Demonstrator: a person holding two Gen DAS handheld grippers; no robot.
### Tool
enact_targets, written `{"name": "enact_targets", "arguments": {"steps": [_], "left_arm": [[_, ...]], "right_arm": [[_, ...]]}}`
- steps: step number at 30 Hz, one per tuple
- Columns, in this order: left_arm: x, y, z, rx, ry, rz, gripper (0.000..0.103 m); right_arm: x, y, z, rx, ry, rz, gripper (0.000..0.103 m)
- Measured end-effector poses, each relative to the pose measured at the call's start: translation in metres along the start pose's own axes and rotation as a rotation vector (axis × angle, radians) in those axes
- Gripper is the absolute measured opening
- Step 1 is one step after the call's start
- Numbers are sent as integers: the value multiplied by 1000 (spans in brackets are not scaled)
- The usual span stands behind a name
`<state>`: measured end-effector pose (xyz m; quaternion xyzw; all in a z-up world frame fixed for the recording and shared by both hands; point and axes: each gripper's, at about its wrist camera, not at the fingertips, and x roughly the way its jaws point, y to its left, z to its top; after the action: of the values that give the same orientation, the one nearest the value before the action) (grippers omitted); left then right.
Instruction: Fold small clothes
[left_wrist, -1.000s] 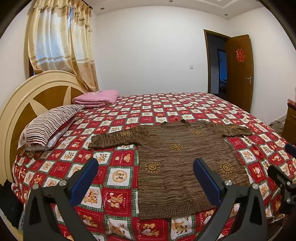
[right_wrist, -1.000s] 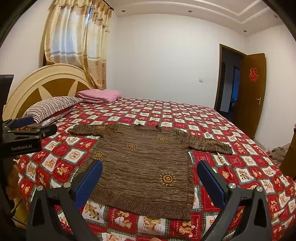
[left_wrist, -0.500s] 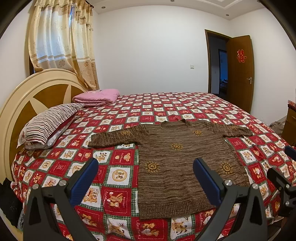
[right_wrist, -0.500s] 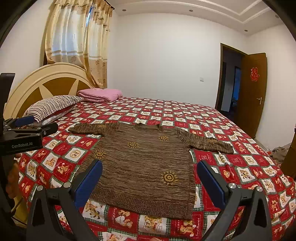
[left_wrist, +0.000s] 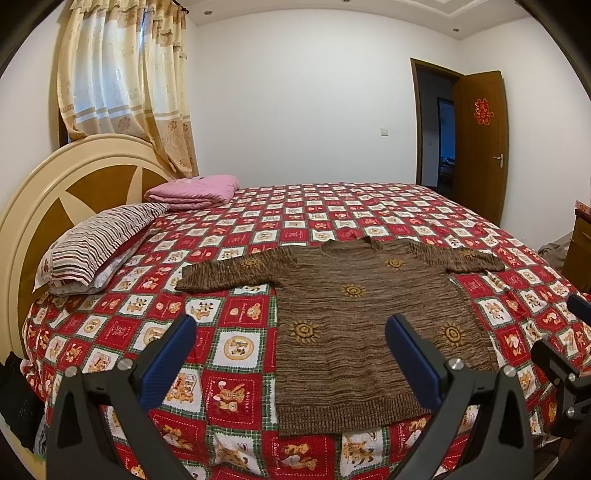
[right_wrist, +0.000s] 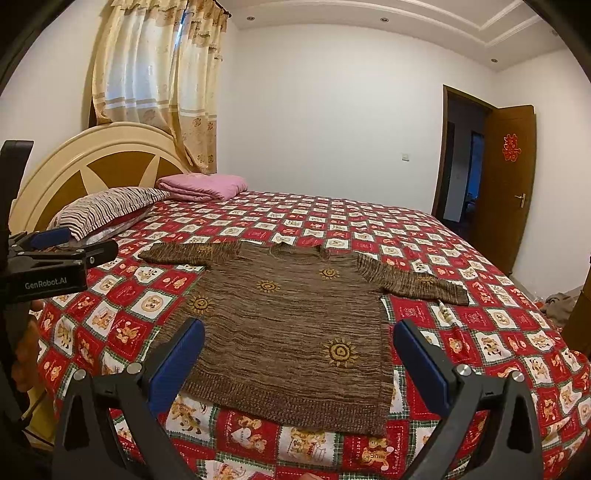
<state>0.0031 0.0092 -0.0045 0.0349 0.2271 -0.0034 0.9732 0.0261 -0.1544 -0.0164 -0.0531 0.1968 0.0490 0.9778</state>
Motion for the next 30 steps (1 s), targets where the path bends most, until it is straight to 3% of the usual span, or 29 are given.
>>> {"name": "enact_targets", "arguments": {"steps": [25, 27, 30], "left_arm": [[7, 2, -12, -3, 20, 1, 103], [12, 3, -12, -3, 26, -2, 103], [24, 1, -15, -1, 43, -5, 103]], "right_arm": [[6, 3, -5, -24, 3, 23, 102], [6, -1, -6, -5, -27, 50, 102], [6, -17, -11, 64, -108, 162, 102]]}}
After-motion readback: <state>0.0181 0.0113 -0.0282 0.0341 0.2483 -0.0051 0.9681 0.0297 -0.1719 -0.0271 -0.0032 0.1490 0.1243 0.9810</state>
